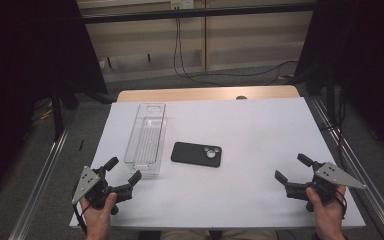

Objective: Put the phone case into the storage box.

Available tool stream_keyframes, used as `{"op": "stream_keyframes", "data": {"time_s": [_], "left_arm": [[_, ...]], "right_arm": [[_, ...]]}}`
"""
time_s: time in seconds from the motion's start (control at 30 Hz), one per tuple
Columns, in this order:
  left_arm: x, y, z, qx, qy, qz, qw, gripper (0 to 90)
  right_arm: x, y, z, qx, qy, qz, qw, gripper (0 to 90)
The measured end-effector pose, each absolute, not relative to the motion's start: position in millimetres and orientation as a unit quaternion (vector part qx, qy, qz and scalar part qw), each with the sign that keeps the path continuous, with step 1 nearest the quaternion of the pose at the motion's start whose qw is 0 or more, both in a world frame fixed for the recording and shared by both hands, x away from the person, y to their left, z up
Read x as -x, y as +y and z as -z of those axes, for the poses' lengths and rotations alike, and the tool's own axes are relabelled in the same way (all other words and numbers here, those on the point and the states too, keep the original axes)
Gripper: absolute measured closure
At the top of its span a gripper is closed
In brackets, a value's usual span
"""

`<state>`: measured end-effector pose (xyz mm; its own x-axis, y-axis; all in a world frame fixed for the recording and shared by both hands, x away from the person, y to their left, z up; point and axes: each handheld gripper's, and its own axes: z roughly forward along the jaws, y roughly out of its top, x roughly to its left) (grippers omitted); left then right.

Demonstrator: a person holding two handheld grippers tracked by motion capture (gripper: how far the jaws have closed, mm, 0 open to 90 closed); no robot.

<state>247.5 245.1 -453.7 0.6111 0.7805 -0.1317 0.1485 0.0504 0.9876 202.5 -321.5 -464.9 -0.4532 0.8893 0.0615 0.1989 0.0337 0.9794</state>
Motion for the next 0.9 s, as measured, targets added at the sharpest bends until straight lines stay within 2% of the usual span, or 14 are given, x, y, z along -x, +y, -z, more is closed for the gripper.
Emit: {"op": "stream_keyframes", "data": {"time_s": [0.4,0.9], "left_arm": [[-248,245,452,-0.643,0.357,-0.256,0.627,3.0],[-241,243,452,-0.646,0.346,-0.249,0.633,2.9]], "right_arm": [[-204,-320,468,-0.415,0.654,-0.560,0.293,0.1],[-201,-299,464,-0.373,0.681,-0.564,0.281,2.1]]}}
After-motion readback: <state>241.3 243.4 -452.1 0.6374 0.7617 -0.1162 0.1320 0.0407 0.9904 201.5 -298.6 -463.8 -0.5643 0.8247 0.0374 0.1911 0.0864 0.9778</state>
